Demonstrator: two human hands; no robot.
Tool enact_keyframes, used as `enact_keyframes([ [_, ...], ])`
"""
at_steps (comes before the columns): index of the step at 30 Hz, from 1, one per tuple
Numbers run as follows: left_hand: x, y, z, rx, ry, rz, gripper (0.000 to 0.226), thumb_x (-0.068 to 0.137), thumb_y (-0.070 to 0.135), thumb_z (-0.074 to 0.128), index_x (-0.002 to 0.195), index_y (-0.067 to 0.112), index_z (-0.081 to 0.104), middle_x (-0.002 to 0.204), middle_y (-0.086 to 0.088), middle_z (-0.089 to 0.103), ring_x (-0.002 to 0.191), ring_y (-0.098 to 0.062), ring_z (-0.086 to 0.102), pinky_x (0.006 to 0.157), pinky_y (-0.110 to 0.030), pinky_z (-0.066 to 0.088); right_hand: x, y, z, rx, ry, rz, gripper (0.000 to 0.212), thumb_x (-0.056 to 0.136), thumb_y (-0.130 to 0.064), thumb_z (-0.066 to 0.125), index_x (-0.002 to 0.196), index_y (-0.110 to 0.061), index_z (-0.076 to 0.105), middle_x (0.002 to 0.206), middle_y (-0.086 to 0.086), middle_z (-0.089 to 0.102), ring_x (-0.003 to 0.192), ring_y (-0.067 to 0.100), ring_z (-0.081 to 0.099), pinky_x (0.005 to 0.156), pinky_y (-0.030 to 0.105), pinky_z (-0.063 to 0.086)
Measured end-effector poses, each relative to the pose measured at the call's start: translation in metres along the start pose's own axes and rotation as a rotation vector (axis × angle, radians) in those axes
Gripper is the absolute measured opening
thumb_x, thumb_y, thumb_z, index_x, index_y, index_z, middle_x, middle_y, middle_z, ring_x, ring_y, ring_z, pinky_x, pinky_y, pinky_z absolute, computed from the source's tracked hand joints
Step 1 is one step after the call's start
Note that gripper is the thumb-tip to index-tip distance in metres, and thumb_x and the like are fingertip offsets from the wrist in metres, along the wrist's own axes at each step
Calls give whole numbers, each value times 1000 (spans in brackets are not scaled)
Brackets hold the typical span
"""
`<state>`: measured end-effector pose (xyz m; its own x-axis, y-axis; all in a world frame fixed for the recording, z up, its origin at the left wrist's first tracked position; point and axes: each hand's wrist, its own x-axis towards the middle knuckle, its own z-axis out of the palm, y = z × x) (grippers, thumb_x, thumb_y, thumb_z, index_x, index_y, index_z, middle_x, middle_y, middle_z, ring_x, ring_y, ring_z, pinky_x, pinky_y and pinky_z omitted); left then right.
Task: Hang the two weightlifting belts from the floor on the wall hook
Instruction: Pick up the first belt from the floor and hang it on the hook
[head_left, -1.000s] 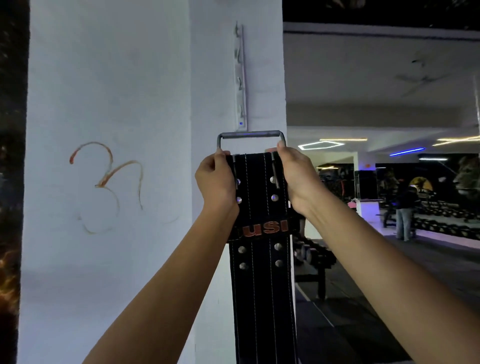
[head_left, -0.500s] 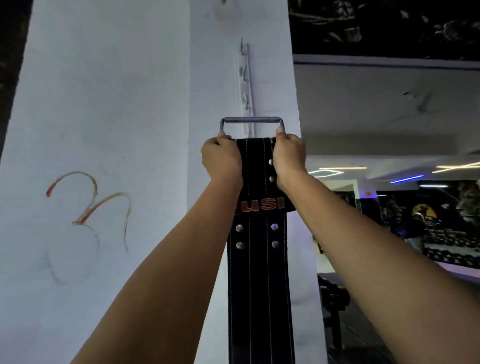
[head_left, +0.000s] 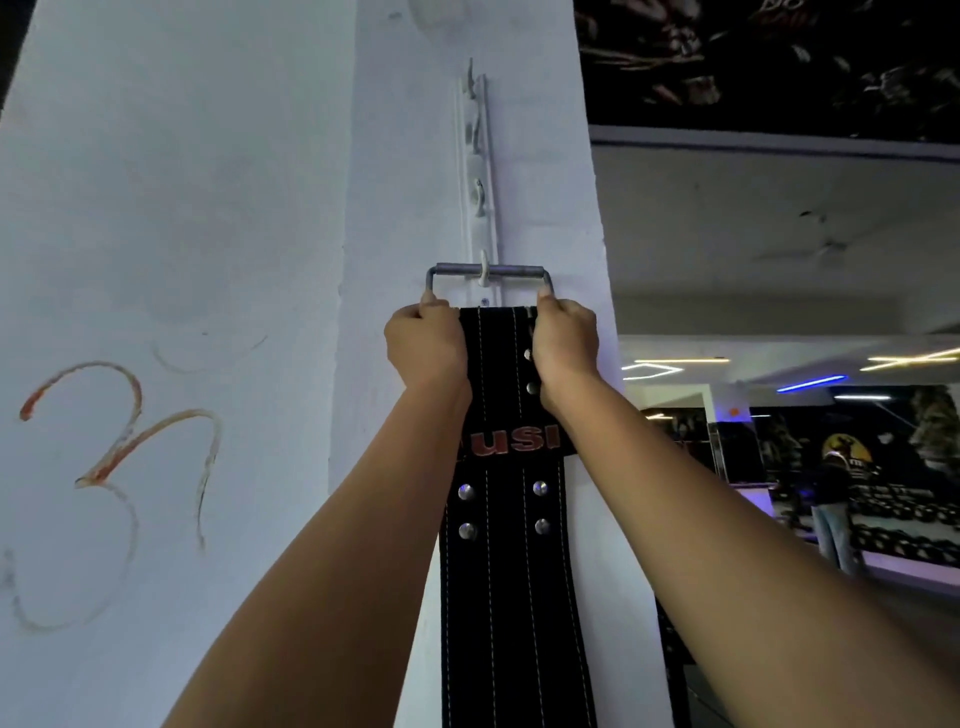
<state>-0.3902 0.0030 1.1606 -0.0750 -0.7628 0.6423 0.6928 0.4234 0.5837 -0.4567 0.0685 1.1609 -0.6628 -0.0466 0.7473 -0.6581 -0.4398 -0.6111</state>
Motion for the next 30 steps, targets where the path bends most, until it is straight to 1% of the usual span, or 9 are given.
enact_keyframes([
  [5, -4, 0, -3, -25, -5, -4, 34, 95, 26, 42, 65, 17, 56, 63, 0, 52, 62, -22, 49, 62, -33, 44, -5, -1, -4, 7, -13, 15, 40, 94, -37, 38, 59, -18, 42, 58, 1, 43, 51, 20, 42, 39, 21, 32],
  [10, -7, 2, -8, -2, -65, -26, 37, 96, 29, 42, 65, 10, 47, 56, -3, 41, 54, -23, 39, 45, -27, 32, -15, -9, -14, 10, -82, 12, 37, 94, -36, 44, 63, -15, 44, 55, 0, 39, 47, 17, 40, 37, 22, 40],
  [15, -14, 10, -27, 81, -175, -124, 37, 94, 28, 48, 60, 13, 43, 58, -3, 41, 51, -21, 38, 45, -25, 38, -27, -13, -30, -85, -123, -25, 30, 91, -30, 53, 96, -1, 60, 75, 6, 60, 55, 21, 52, 52, 27, 56],
  [17, -26, 11, -40, 172, -257, -104, 25, 92, 30, 51, 79, 10, 58, 70, -4, 55, 55, -20, 51, 50, -25, 47, -40, -13, -39, -196, -128, -89, 29, 91, -30, 53, 100, -4, 63, 88, 6, 63, 54, 15, 55, 62, 29, 53],
  [19, -38, 11, -57, 242, -317, -116, 34, 89, 31, 58, 114, 9, 54, 94, -8, 62, 72, -20, 61, 59, -28, 50, -58, -10, -49, -325, -128, -183, 32, 93, -30, 50, 94, -1, 65, 82, 3, 58, 57, 11, 52, 59, 23, 44],
  [22, -55, 9, -83, 322, -428, -212, 47, 86, 34, 62, 122, 7, 49, 102, -7, 62, 78, -17, 62, 70, -30, 52, -85, -5, -65, -436, -145, -212, 31, 93, -31, 49, 69, -14, 59, 62, 0, 49, 59, 8, 45, 66, 24, 32],
  [24, -69, 6, -98, 342, -472, -245, 51, 86, 45, 57, 120, 7, 55, 101, -4, 65, 84, -20, 63, 79, -35, 51, -105, -5, -75, -453, -167, -160, 28, 93, -29, 51, 95, -6, 67, 89, 15, 69, 86, 21, 64, 81, 30, 44],
  [26, -85, 6, -110, 344, -458, -245, 51, 86, 47, 55, 121, 10, 54, 107, -3, 65, 91, -22, 63, 73, -30, 47, -126, -5, -84, -472, -187, -124, 47, 92, -25, 52, 118, 15, 51, 118, 34, 60, 113, 42, 55, 96, 42, 45],
  [30, -118, 9, -128, 370, -478, -271, 47, 87, 27, 62, 127, 8, 46, 109, -6, 62, 86, -14, 59, 63, -22, 40, -165, -3, -100, -496, -243, -31, 50, 91, -27, 53, 131, 3, 47, 133, 22, 55, 124, 30, 52, 98, 28, 41],
])
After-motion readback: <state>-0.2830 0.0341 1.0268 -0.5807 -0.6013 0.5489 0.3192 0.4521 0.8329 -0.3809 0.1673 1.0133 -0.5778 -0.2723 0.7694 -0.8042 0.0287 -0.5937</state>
